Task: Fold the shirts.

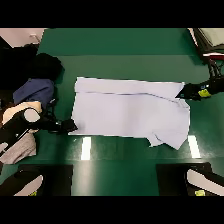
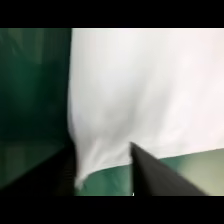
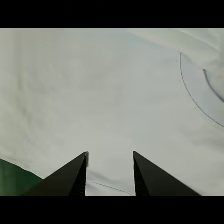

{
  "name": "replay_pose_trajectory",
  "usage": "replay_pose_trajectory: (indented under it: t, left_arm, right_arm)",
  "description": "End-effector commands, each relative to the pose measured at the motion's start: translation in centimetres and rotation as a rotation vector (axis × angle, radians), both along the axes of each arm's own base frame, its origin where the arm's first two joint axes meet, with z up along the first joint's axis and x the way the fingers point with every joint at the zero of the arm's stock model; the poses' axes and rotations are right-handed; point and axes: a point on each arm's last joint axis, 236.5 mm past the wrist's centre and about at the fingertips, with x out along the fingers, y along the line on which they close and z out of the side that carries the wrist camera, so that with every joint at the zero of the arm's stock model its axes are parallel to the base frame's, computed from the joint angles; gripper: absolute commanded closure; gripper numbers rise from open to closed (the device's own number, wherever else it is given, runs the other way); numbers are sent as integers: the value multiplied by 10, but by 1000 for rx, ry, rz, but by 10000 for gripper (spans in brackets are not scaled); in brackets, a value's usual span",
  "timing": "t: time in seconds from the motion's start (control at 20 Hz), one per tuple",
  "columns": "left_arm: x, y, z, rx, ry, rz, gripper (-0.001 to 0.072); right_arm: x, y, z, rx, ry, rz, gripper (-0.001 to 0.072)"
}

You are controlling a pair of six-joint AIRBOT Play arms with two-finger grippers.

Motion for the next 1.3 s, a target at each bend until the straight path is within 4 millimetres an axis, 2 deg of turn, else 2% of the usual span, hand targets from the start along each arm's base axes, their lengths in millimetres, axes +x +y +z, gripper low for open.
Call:
replay_pose_trajectory:
  t: [0.0, 0.15, 0.3, 0.35, 0.4, 0.45, 0.55, 0.6, 0.75, 0.8, 0.9, 0.95, 1.0, 1.25]
  left_arm:
    - [0, -6, 2, -23, 10, -20, 681]
    - [11, -11, 27, -31, -33, -109, 687]
    - [27, -16, 56, -37, -104, -194, 687]
    - [33, -17, 62, -37, -130, -208, 686]
    - [37, -17, 65, -35, -146, -211, 686]
    - [40, -17, 66, -33, -159, -206, 686]
    - [40, -17, 66, -30, -167, -220, 686]
    - [40, -17, 66, -29, -172, -230, 686]
    - [40, -17, 66, -27, -180, -246, 686]
    - [40, -17, 66, -27, -181, -248, 686]
    - [40, -17, 66, -26, -182, -252, 686]
    - [40, -17, 66, -26, -182, -252, 686]
    - [40, -17, 66, -26, -182, -252, 686]
    - [40, -17, 66, -27, -180, -253, 686]
  right_arm:
    - [-15, -7, -3, -11, 55, 17, 387]
    - [-41, -33, -16, -25, 125, -50, 387]
    - [-100, -70, -52, -60, 248, -194, 384]
    - [-120, -77, -65, -50, 290, -250, 348]
    - [-135, -80, -76, -25, 319, -303, 205]
    - [-148, -81, -88, -3, 349, -349, 132]
    - [-163, -82, -104, 18, 372, -411, 142]
    - [-167, -80, -110, 20, 376, -422, 164]
    - [-171, -70, -124, 15, 386, -399, 170]
    - [-168, -68, -127, 4, 376, -393, 209]
    - [-157, -68, -129, -21, 345, -395, 211]
    - [-153, -68, -130, -31, 332, -392, 260]
    - [-150, -66, -131, -38, 324, -383, 278]
    - [-142, -58, -133, -55, 309, -349, 281]
